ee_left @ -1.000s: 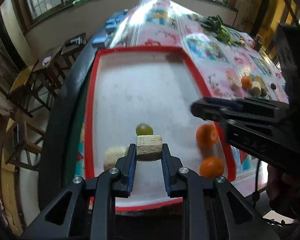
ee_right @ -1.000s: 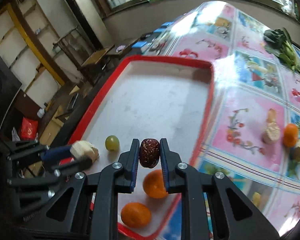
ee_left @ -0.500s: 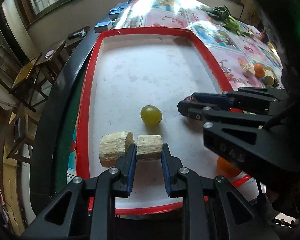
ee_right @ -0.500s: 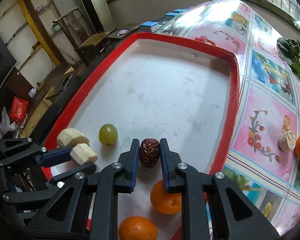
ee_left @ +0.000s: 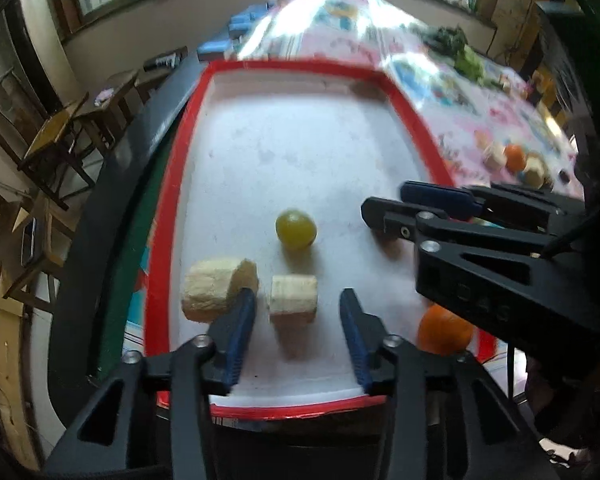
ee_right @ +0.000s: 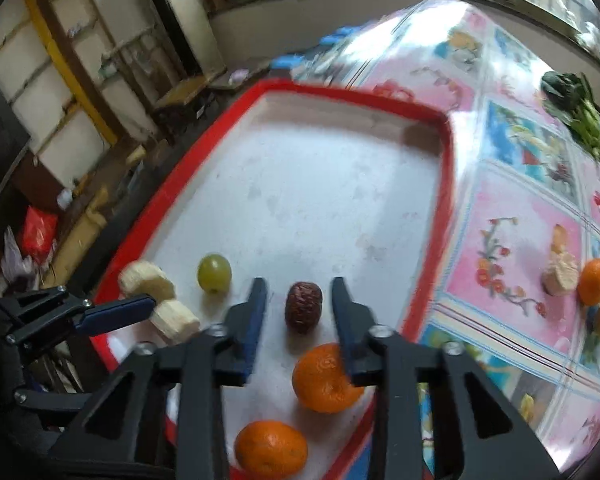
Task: Organize fruits
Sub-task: 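Place the yam cube and red date in the red tray, opening both tools, then close the left tool on a round beige slice while the right tool approaches a dark date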
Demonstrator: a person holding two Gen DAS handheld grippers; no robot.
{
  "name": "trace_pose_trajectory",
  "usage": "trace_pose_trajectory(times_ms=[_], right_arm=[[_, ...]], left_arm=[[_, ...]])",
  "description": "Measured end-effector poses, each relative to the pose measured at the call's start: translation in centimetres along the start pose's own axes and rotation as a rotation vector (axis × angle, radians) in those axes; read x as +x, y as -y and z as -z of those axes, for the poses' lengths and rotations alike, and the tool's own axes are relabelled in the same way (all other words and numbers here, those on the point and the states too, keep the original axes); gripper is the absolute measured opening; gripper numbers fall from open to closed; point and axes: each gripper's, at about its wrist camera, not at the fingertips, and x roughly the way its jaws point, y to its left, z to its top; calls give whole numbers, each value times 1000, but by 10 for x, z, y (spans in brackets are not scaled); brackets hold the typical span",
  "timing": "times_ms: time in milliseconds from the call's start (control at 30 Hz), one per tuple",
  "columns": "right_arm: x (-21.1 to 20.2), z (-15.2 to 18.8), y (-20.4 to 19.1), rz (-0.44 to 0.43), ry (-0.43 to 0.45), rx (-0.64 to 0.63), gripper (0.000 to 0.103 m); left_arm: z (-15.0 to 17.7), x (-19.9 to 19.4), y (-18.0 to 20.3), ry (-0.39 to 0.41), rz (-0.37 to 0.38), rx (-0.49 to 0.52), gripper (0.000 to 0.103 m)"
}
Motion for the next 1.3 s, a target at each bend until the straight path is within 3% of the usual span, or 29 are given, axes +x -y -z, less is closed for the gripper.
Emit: trace_pose_trajectory(times_ms=[100,300,433,600,800,933,1300], right_arm=[[-28,2,8,-1,67,32,50],[-88,27,44,63,187,130,50],[-118,59,92,142,208,264,50],[-149,104,153,234,220,455,50],[-178,141,194,330,238,588,50],[-188,148,208,351,237,610,50],[-175,136,240,350,195,536,50]], left_arm=[[-5,-22,2,68,13,-7,58],[-17,-48,15,163,14,11,61],[-25,-47,39,168,37,63,62],[-27,-31,91,115,132,157,62],[-23,-18,144,64,203,255,62],[-27,-9,158,39,222,264,62],[-81,24,166,38,150,201,62]])
